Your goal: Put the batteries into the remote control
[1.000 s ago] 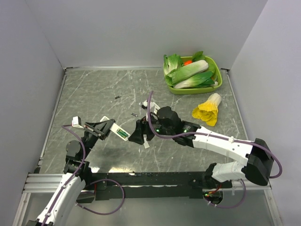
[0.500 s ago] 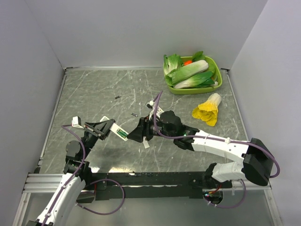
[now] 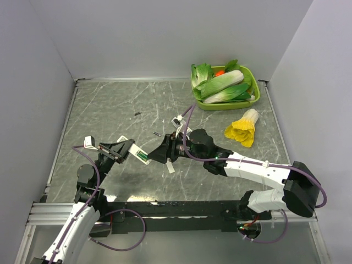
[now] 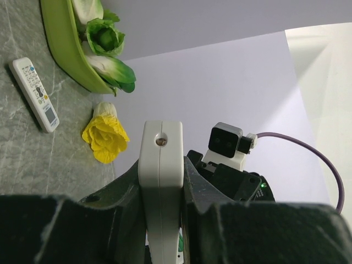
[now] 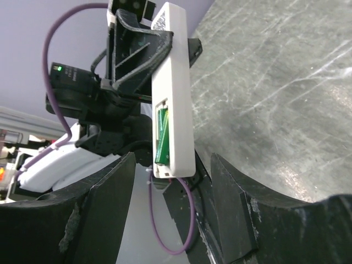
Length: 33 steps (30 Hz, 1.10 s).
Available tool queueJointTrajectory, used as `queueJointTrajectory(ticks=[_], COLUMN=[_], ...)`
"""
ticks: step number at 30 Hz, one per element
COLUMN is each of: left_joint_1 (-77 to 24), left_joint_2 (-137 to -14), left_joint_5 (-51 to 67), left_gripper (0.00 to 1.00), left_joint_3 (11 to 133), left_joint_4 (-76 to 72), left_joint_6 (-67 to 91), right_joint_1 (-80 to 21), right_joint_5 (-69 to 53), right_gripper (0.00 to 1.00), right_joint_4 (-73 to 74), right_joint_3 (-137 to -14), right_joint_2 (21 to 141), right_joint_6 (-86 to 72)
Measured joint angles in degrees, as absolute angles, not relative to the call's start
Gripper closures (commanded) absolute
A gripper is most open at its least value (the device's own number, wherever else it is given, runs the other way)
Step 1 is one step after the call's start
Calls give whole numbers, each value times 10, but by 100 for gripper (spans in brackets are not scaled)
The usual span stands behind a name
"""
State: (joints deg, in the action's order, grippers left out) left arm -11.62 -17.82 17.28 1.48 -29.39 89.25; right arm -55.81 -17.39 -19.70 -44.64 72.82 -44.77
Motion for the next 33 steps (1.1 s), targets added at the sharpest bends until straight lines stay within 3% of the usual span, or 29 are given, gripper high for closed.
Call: queueJointTrajectory(ticks=[11, 24, 33], left_joint_1=[-116, -116, -116], left_joint_2=[-166, -166, -164], left_joint_5=[173, 173, 172], left_gripper=[98, 98, 98], left_joint_3=[15, 15, 15], left_joint_4=[-293, -293, -289], left_joint_6=[893, 893, 893], right_joint_1=[-556, -556, -555], right_joint_5=[-194, -206, -209], right_gripper=[42, 58, 61], right_joint_4=[-209, -232, -237], right_joint_3=[-446, -446, -446], right_joint_2=[751, 755, 762], right_joint_6=[-465, -476, -478])
